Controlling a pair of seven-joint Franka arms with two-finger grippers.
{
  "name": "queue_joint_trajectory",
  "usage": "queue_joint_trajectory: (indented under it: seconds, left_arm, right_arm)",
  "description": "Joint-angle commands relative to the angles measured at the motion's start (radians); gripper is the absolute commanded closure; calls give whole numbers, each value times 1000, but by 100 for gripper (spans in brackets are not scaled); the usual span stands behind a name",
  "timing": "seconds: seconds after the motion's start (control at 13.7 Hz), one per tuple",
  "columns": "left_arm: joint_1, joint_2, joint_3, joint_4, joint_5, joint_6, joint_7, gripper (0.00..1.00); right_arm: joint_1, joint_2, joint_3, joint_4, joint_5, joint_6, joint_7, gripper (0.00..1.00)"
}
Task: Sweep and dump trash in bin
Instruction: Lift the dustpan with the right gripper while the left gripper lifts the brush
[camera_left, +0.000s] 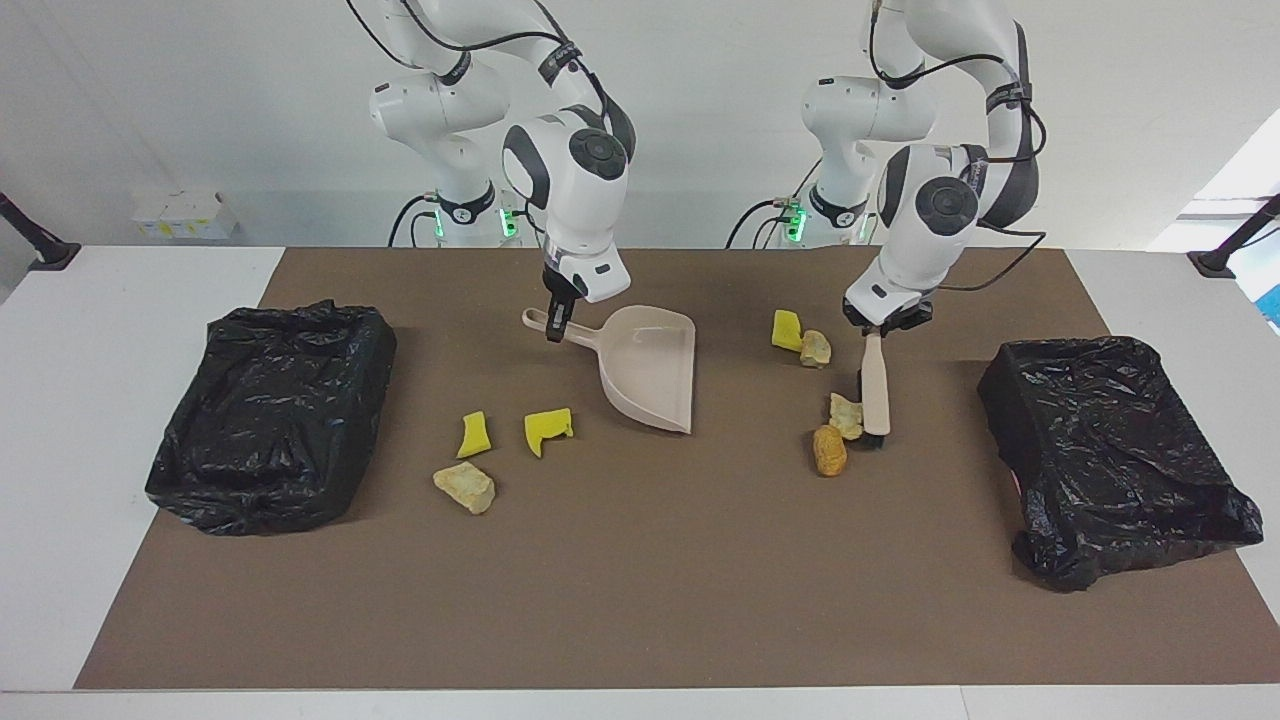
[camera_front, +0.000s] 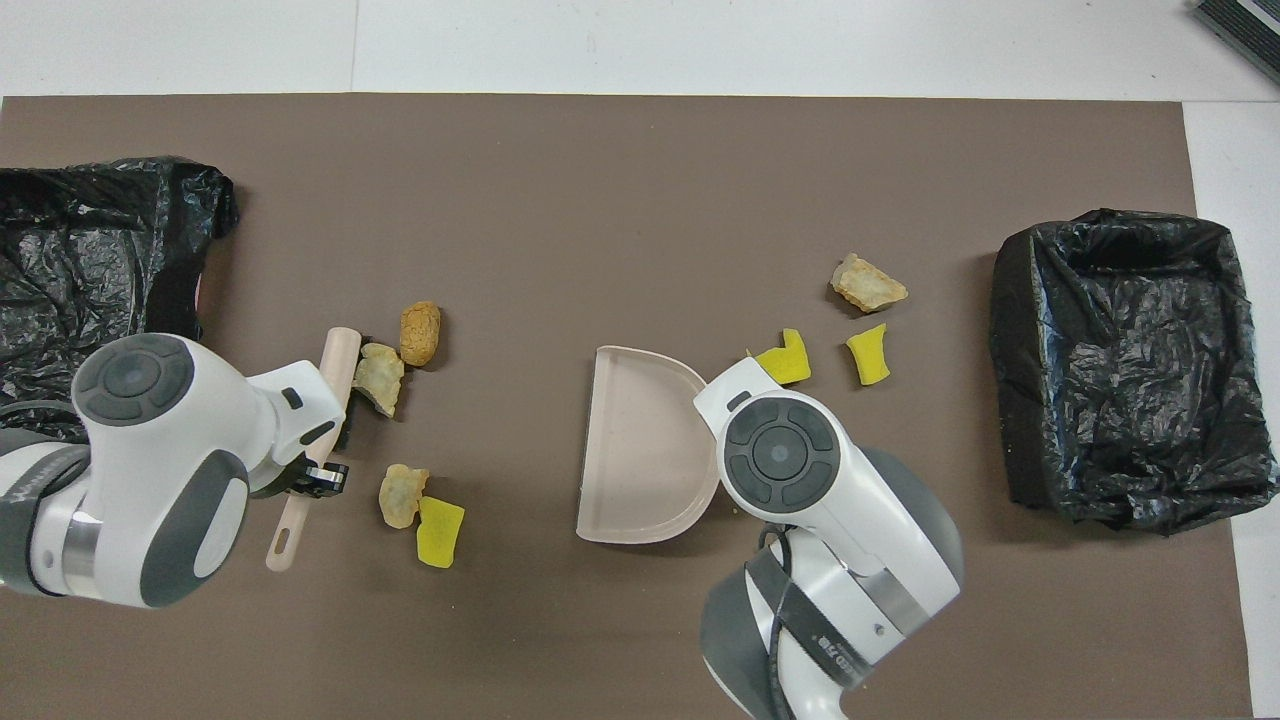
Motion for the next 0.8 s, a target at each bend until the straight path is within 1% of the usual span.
queue_joint_trajectory:
  seconds: [0.0, 0.29, 0.44, 0.51, 0.58, 0.73]
  left_arm:
    - [-97, -35, 9, -18, -33, -14, -71, 100]
    - [-229, -50, 8, -15, -89, -22, -79, 100]
    - [-290, -50, 8, 15, -89, -69, -80, 100]
    - [-294, -59, 5, 28, -89, -95, -85, 100]
    - [-294, -89, -9, 29, -89, -121, -104, 100]
    - [-292, -139, -17, 28, -89, -185, -204, 100]
  right_arm:
    - [-14, -45, 6, -55, -8, 12, -53, 100]
    - [-36, -59, 6, -81, -6, 21, -68, 100]
    - [-37, -53, 6, -83, -5, 27, -70, 100]
    - [-37, -52, 6, -90, -6, 47, -71, 100]
    - [-37, -53, 6, -99, -5, 61, -73, 100]
    - [-36, -53, 6, -101, -2, 64, -70, 100]
